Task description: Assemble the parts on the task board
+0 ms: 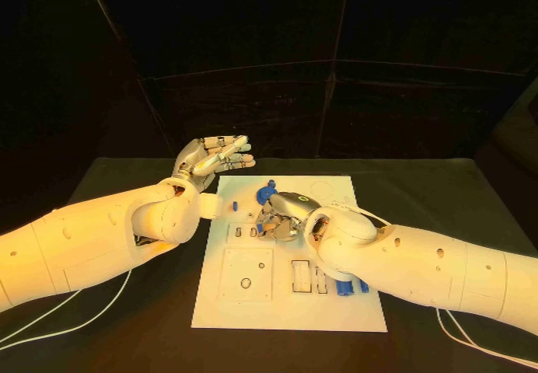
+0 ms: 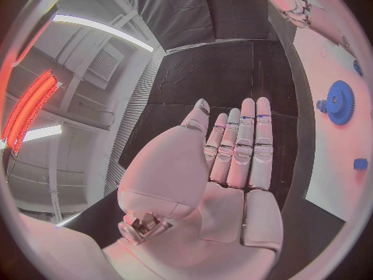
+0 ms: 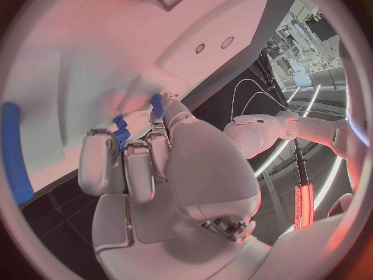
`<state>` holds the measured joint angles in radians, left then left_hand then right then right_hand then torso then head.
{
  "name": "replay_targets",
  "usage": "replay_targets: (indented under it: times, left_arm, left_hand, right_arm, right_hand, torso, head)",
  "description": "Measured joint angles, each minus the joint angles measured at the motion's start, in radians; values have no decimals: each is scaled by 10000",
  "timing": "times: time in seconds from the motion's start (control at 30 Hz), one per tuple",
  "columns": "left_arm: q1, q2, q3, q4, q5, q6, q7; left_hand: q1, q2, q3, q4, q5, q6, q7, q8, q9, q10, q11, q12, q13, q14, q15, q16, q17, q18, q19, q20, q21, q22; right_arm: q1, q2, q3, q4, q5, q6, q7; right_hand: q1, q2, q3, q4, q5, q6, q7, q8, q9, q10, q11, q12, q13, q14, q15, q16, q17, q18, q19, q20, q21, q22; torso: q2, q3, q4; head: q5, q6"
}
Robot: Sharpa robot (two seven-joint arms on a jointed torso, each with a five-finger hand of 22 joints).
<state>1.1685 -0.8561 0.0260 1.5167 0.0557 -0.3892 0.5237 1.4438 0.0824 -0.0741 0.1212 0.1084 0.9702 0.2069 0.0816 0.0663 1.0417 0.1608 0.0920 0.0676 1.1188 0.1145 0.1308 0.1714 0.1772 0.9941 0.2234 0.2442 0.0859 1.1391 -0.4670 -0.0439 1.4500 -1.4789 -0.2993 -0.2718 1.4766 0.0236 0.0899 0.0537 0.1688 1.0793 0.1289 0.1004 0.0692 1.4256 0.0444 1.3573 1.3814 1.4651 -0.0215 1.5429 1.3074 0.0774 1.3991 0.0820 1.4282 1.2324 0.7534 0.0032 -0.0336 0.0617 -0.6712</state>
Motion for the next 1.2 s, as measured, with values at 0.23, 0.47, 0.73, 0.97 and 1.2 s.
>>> replay_targets:
  times: [0.23,0.47,0.73,0.97,1.2]
  left_arm:
    - [0,0,0,-4,0,5,-1]
    - [-1,3,0,-7,0,8,-4]
    - [-1,0,0,-7,0,11,-6]
    - [-1,-1,0,-9,0,15,-9]
    - [-1,5,0,-15,0,22,-11]
  left_hand:
    - [0,0,0,0,0,0,0,0,0,0,0,0,0,0,0,0,-1,1,0,0,0,0]
    - [0,0,0,0,0,0,0,0,0,0,0,0,0,0,0,0,-2,1,0,0,0,1]
    - [0,0,0,0,0,0,0,0,0,0,0,0,0,0,0,0,-2,0,0,0,0,1]
    - [0,0,0,0,0,0,0,0,0,0,0,0,1,0,0,0,-3,1,0,0,0,2]
    - [0,0,0,0,0,0,0,0,0,0,0,0,1,0,0,0,-3,1,0,0,0,2]
  right_arm:
    - [10,1,9,9,-150,93,-50]
    - [13,17,12,13,-241,142,-108]
    - [7,42,-3,-14,-307,214,-214]
    - [-19,75,-17,-30,-336,245,-311]
    - [-19,101,-21,-29,-361,221,-379]
  right_hand:
    - [-55,-54,1,1,-2,1,-2,-1,-17,0,0,-2,-73,0,0,0,0,0,0,0,0,-1]
    - [-55,-54,1,1,-40,-1,-2,-49,-27,0,0,-1,-73,0,0,0,-1,0,0,0,0,0]
    - [-321,-318,25,2,-34,-153,107,-102,-19,-59,60,-80,-450,0,0,0,7,0,0,0,0,-24]
    - [-610,-606,-113,140,-27,-409,171,-232,-33,-144,145,-196,-781,0,0,0,6,0,0,0,0,-50]
    - [-620,-617,-114,140,-27,-423,160,-241,-32,-145,146,-216,-733,0,0,0,5,0,-37,37,0,-50]
  torso:
    - [-1,-6,1]
    - [-1,-6,7]
    - [-1,-6,12]
    - [-1,-7,11]
    - [-1,-6,7]
  head:
    - [-2,-27]
    - [0,-42]
    - [-10,-40]
    - [-5,-43]
    - [-4,-51]
